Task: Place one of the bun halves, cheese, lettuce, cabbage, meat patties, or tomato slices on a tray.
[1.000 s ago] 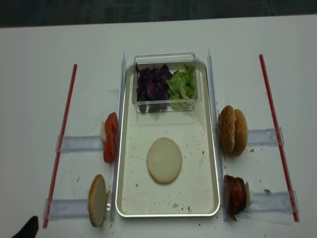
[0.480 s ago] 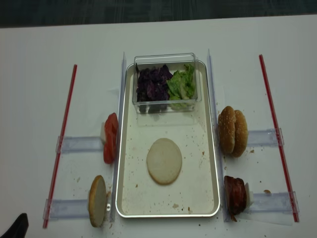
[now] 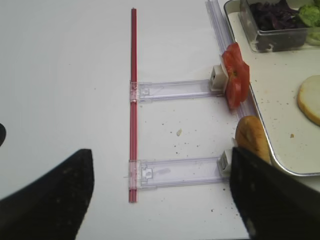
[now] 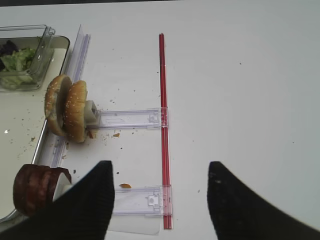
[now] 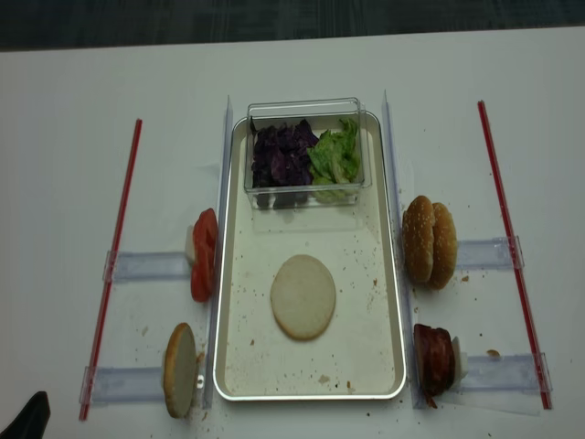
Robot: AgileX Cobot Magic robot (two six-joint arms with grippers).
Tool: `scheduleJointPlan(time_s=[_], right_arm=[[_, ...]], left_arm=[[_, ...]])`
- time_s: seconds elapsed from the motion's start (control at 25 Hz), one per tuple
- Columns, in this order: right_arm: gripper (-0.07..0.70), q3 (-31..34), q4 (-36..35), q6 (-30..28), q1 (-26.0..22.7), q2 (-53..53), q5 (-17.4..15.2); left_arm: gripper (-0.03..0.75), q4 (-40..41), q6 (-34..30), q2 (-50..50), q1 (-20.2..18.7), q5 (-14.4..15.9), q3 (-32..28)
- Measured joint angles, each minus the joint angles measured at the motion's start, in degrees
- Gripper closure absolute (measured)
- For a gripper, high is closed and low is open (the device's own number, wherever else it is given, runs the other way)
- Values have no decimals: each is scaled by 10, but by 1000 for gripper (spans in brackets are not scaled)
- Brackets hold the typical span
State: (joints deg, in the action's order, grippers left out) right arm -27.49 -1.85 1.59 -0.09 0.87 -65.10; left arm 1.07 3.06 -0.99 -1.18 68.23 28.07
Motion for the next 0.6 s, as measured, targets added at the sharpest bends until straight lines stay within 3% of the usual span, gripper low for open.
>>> scheduleJointPlan(time_s=[0.6], right_arm=[[186,0,0,0,0,0,0]], left_arm=[[197,0,-1,0,0,0,0]])
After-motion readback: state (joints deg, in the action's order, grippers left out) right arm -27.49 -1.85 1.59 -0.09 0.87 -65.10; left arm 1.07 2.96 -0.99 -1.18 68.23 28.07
